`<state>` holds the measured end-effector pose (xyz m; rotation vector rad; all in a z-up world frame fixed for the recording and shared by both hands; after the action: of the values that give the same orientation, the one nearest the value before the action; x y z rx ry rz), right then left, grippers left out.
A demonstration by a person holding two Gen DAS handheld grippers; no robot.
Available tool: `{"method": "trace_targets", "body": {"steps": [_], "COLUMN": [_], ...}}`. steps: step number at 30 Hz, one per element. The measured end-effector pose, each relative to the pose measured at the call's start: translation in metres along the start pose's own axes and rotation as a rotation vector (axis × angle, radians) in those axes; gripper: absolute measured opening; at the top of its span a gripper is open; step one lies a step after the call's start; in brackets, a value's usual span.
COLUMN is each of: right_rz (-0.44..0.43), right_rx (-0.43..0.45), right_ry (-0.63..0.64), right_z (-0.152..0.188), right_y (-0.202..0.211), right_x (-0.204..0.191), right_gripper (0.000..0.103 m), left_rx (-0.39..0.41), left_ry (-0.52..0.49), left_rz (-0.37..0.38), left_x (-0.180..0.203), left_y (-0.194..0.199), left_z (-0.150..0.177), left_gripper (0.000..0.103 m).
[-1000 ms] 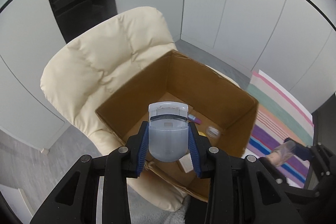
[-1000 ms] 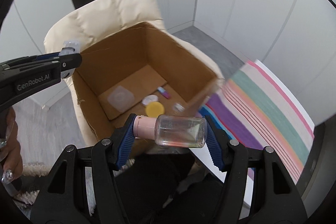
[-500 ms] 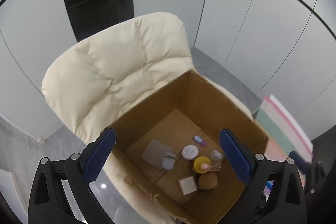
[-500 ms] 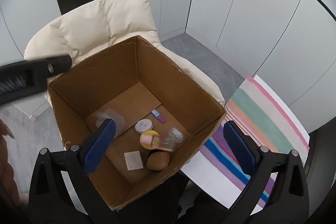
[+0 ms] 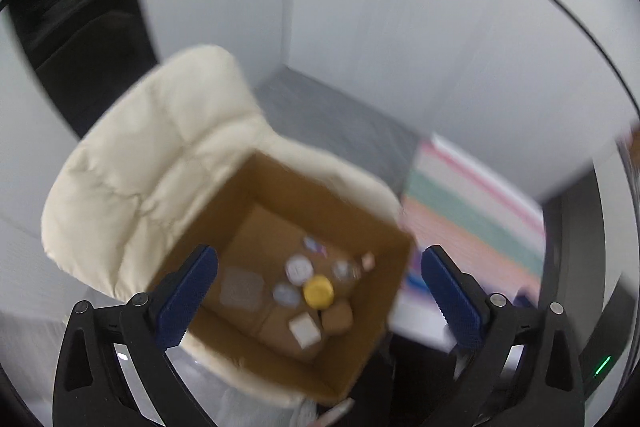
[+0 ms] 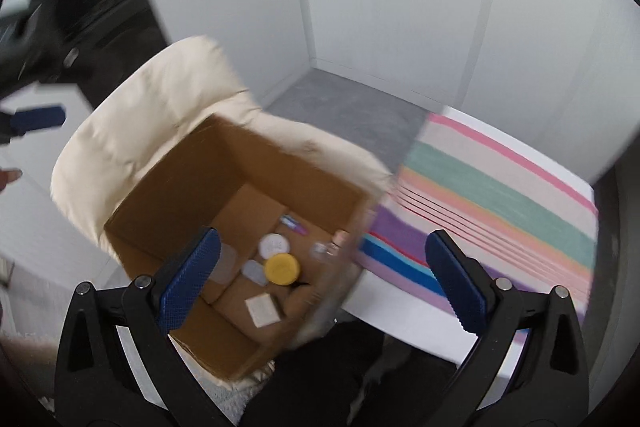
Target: Organize objects
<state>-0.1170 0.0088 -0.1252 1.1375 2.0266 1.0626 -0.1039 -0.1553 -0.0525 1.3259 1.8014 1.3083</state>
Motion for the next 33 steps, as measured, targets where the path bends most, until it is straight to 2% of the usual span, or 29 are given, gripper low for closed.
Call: {"method": "trace_targets", "body": {"steps": [3,6,9,10,14,18,20,24,28,33], "right_rz": [0.036,0.112,0.162,0.166,0.161,0.139,0.164,0.226,0.239,0.261], "right_rx": [0.048,0.099,0.125,0.108,-0.062,-0.147,-0.156,-0.13,-0.116,-0.097], "right_ry": [-0.119,-0.291,-0.402,-0.416,-0.444,-0.482,-0.465,-0.462,-0.476,-0.498], "right_z": [0.007,0.023,0.042,0.046,0.065,0.082,0.085,0.095,0.1,0.104], "right_y": [0.033,0.073,0.115,0.125,0.149,0.158,0.162,0.175,0.182,0.186], "right_x": [0.034,0.068,0.092,0.096,0.109,0.111,0.107,0.107,0.112,0.116], "right_gripper": [0.103,0.103,0.103,0.103,0.103,0.103,0.103,0.103,0.103,0.103], "left_rx": [0.001,-0.019,-0.054,-0.042,0.021,0.091,0.102,0.069,0.02,0.007], "left_ry": [-0.113,-0.217,-0.28,-0.297,-0.362,-0.427,-0.439,-0.455,-0.479,-0.482], "left_rz": [0.063,0.084,0.042,0.024,-0.031,-0.063,-0.055,-0.052,-0.028,-0.024], "left_x": [0.033,0.064,0.086,0.092,0.11,0.128,0.135,0.146,0.156,0.159], "left_y": [0.012,0.029,0.047,0.054,0.079,0.101,0.107,0.105,0.097,0.097], "left_z": [0.027,0.047,0.068,0.074,0.087,0.094,0.096,0.101,0.107,0.112], "left_gripper": [0.102,0.102,0.102,0.102,0.102,0.102,0.102,0.102,0.102,0.102]}}
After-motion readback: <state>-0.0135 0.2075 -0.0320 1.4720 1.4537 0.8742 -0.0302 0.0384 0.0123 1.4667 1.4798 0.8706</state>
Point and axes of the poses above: each gripper's, at about its wrist camera, not at the fingertips, and y roughly against the way its jaws point, x to its right, z to its underside, the point moved 6 cm from there along -y, roughly the way its jaws point, and after that the axes turned 3 degrees about -x, right-handed, at the moved point
